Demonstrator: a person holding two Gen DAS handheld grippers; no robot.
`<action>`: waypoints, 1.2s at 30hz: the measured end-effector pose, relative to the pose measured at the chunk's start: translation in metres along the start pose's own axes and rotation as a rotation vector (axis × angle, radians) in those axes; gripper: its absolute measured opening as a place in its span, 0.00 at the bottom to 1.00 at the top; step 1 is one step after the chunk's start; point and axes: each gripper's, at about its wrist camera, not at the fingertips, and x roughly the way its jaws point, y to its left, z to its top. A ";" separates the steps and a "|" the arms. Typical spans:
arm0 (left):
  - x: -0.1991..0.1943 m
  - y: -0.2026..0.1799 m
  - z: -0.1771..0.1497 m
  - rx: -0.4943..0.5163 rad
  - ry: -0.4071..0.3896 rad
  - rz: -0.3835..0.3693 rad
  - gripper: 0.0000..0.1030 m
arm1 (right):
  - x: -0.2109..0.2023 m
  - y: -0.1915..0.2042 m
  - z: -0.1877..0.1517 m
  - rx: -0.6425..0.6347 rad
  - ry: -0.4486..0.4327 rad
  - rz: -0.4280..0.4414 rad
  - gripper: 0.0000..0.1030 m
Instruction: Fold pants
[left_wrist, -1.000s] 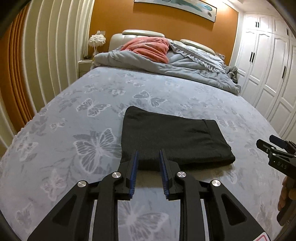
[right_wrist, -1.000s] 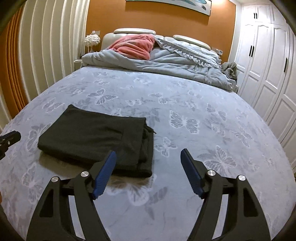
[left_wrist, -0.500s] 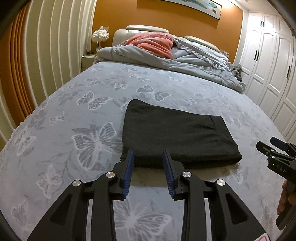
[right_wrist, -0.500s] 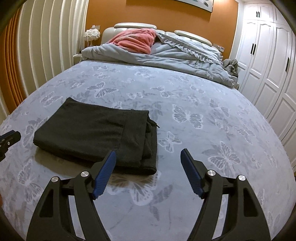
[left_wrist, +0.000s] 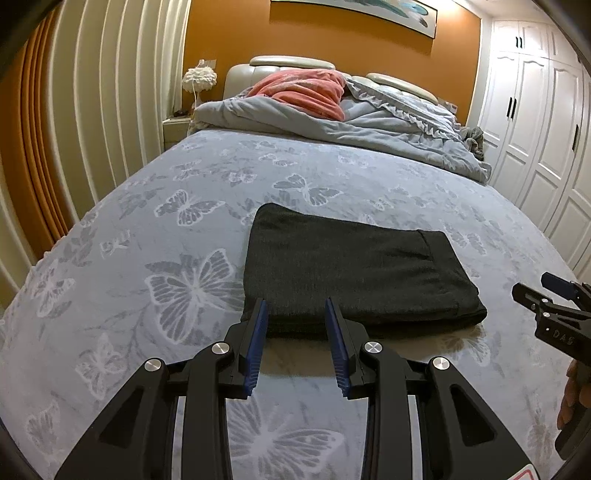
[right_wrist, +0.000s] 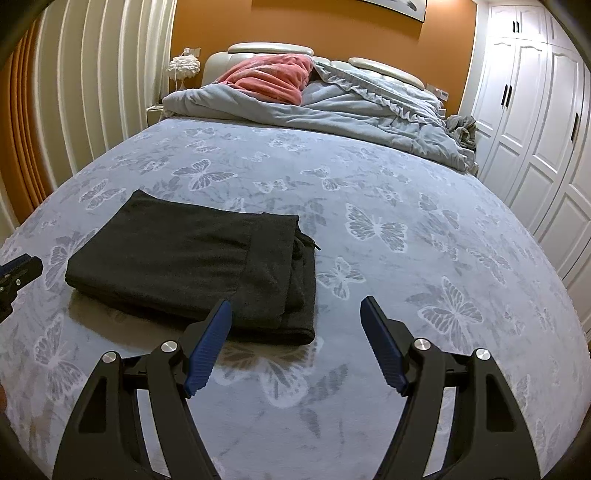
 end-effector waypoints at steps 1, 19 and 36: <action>-0.001 0.000 0.000 0.000 -0.002 -0.002 0.29 | 0.000 0.001 0.000 -0.001 0.001 0.001 0.68; 0.107 0.092 0.003 -0.492 0.275 -0.219 0.74 | 0.127 -0.036 -0.009 0.303 0.276 0.256 0.90; 0.079 0.052 -0.003 -0.227 0.280 -0.138 0.27 | 0.088 -0.031 -0.020 0.260 0.284 0.278 0.58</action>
